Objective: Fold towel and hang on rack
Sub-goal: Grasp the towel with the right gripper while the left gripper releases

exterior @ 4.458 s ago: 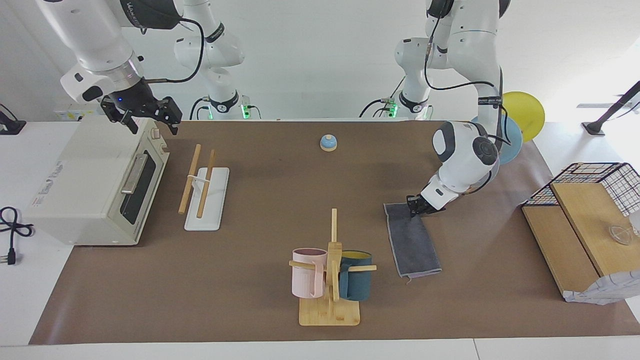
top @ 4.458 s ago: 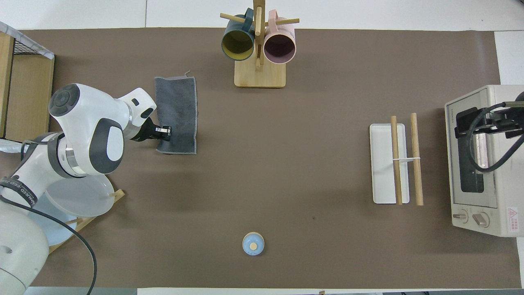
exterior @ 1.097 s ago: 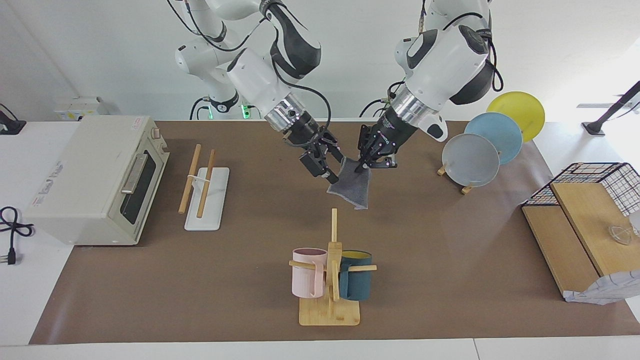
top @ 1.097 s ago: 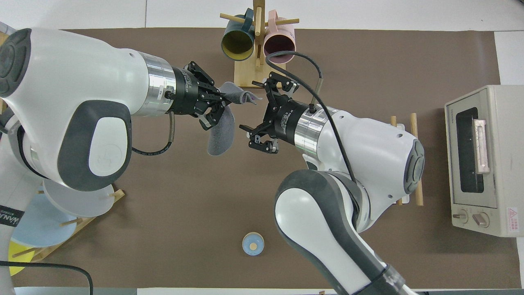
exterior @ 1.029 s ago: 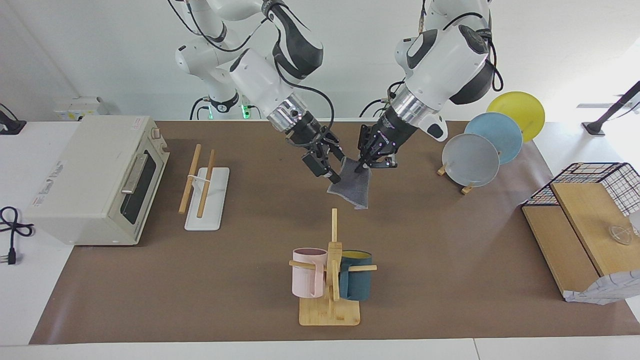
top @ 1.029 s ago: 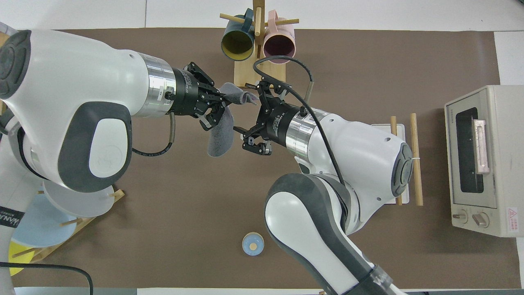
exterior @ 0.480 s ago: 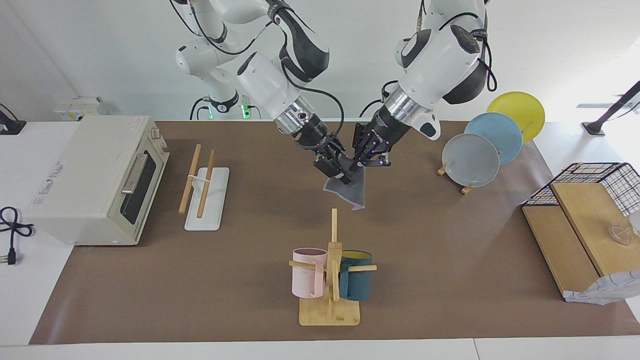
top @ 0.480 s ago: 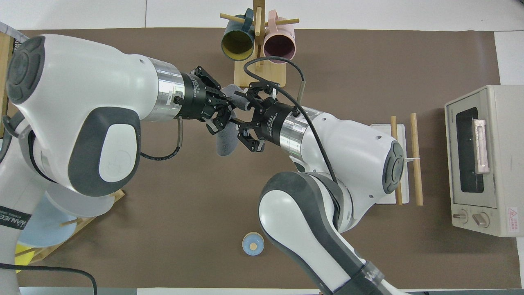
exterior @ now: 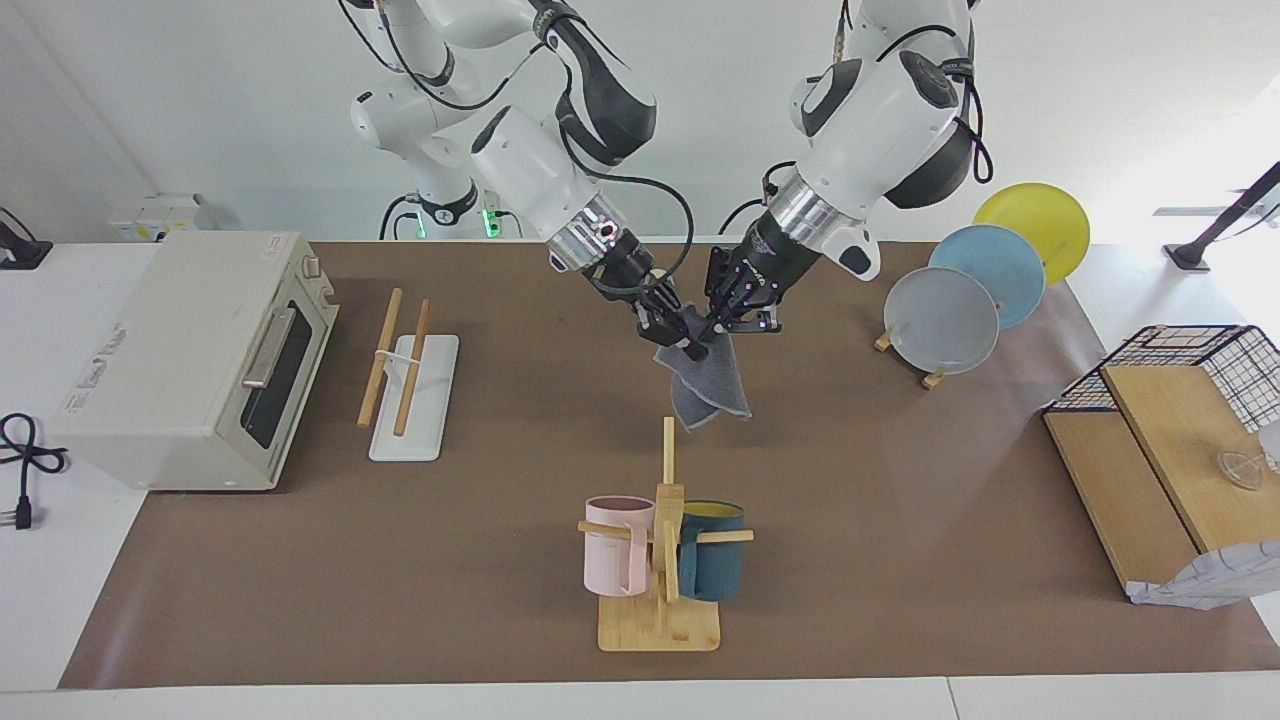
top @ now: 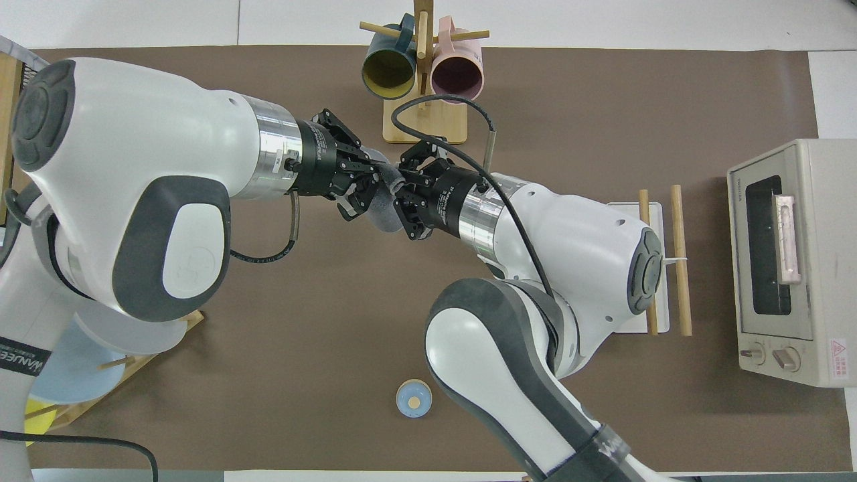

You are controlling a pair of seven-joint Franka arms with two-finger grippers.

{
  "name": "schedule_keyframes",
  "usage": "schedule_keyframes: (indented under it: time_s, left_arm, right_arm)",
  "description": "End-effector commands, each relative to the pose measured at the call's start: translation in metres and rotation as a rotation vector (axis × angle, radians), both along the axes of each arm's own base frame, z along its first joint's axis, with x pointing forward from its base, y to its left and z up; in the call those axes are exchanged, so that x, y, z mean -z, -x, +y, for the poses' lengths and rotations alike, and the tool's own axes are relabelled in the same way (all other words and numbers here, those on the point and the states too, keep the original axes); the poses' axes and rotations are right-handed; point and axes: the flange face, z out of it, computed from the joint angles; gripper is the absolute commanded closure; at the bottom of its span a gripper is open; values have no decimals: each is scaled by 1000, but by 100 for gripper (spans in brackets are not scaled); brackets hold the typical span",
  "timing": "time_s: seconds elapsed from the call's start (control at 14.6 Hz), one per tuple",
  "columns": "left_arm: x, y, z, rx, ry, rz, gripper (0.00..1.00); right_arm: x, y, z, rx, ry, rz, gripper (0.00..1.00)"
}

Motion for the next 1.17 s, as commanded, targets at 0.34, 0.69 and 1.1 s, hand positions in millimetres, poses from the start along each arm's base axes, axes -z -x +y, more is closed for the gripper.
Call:
schedule_keyframes:
  time_s: [0.34,0.69,1.1]
  left_arm:
    - [3,16,5,31,-16,-28,0]
    - [38,23,52,255,-108,-150,0]
    - [56,-1,139,464,-185,-295,0]
  right_arm:
    - [-9,11,-10,-335,147,-57,100]
    - [-4,23,-76,-854,509,-98,100]
    - [17,3,-222,-1140,661,-122,100]
